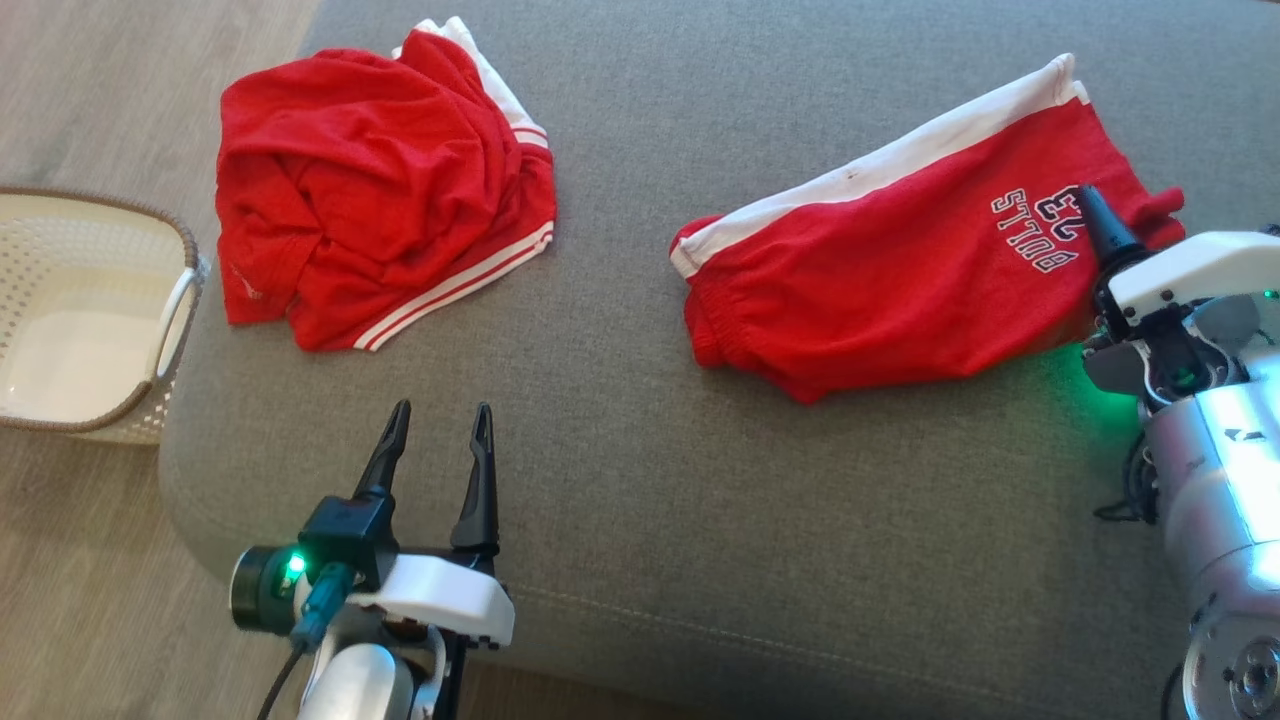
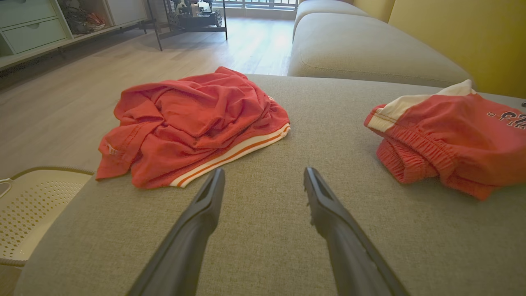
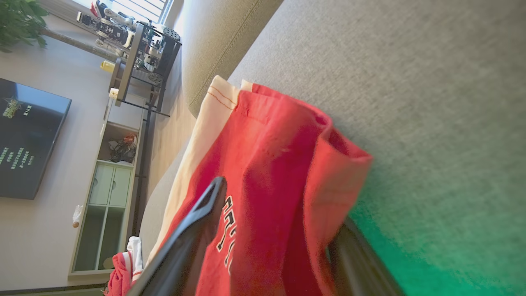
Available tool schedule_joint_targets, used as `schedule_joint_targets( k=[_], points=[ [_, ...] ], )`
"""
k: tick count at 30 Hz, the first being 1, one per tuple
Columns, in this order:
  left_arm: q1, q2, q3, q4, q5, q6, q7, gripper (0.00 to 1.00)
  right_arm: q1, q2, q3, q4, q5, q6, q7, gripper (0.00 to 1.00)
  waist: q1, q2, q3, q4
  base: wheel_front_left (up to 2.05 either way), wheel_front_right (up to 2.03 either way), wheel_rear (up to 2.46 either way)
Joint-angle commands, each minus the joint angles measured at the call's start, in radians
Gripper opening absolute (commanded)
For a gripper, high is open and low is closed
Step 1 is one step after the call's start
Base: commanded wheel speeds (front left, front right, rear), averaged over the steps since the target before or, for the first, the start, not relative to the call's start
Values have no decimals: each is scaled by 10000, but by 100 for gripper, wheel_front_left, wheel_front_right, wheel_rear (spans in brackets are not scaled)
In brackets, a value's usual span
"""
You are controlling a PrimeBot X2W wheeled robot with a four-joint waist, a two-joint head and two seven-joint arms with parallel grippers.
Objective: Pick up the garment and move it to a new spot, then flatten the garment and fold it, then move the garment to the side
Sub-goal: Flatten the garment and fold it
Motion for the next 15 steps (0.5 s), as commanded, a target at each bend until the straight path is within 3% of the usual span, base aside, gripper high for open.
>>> schedule_joint_targets(
  k=[1, 2, 15],
  points=[
    [-330, 16, 287, -247, -41, 32, -78, 100, 149, 10, 90, 59, -58, -6, -102, 7, 0, 0, -42, -22, 0, 0, 0],
    [-315, 16, 295, -228, -49, 28, -78, 100, 147, -5, 72, 146, -89, -6, -165, 0, 0, 0, -84, -42, 0, 0, 0],
    [-20, 16, 454, -64, -89, -88, -78, 100, 793, 108, -962, 538, 79, -6, -1077, 0, 0, 0, -1035, -600, 0, 0, 0]
  ],
)
